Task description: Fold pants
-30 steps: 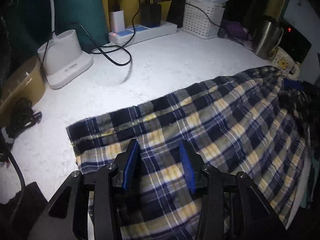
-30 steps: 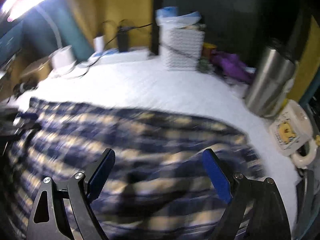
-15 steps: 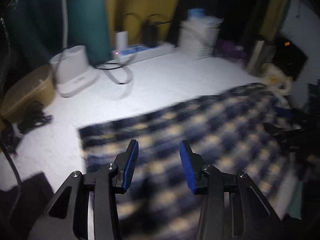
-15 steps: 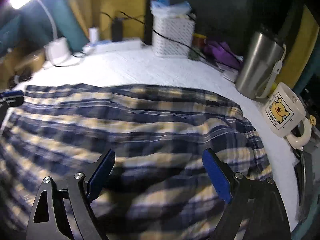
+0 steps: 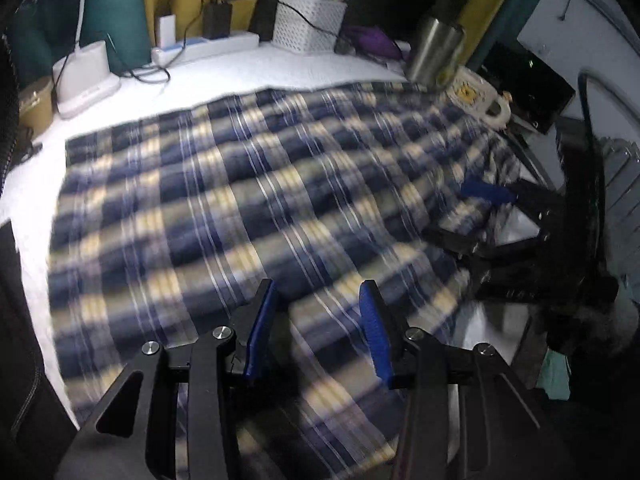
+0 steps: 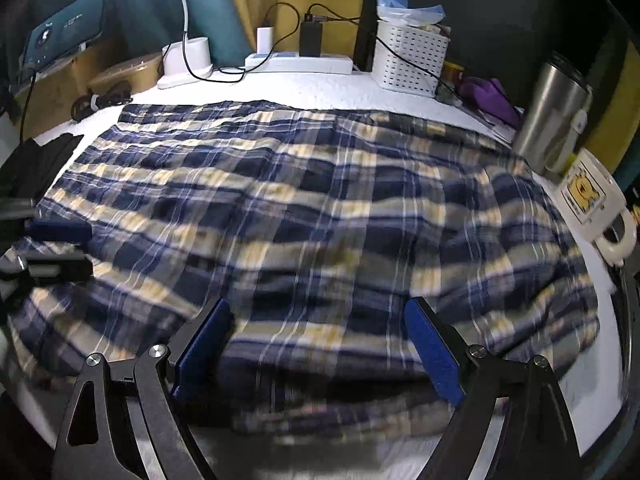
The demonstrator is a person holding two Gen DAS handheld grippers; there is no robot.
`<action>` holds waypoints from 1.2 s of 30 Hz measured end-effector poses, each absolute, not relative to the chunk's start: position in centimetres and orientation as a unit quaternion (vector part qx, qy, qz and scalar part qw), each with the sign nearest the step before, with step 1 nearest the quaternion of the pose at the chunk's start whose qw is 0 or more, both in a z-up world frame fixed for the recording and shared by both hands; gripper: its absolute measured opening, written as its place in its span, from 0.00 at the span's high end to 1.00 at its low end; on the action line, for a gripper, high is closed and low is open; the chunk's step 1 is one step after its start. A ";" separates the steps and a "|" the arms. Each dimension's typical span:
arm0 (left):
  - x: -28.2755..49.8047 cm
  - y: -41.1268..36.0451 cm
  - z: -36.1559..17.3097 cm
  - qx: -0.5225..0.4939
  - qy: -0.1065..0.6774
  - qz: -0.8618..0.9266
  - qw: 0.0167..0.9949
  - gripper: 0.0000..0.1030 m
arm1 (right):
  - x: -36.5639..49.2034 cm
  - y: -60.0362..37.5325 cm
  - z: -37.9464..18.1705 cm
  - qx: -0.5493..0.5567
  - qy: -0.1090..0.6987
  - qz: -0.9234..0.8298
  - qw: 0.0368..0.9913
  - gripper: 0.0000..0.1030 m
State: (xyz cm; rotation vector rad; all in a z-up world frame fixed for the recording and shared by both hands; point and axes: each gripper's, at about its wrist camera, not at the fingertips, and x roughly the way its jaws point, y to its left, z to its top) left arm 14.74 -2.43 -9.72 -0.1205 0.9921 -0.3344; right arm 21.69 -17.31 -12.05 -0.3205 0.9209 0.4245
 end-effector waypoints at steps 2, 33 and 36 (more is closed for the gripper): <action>13.8 -2.8 -10.0 -0.042 0.464 -0.151 0.872 0.59 | 21.0 -17.7 -12.1 -0.148 0.437 0.200 0.864 0.13; 11.6 0.1 -8.8 -0.039 0.460 -0.082 0.883 0.48 | 17.5 -26.3 -10.4 -0.060 0.423 0.140 0.893 0.13; 13.3 -0.3 -8.2 -0.031 0.454 -0.080 0.887 0.48 | 18.5 -27.3 -10.0 -0.049 0.416 0.132 0.898 0.13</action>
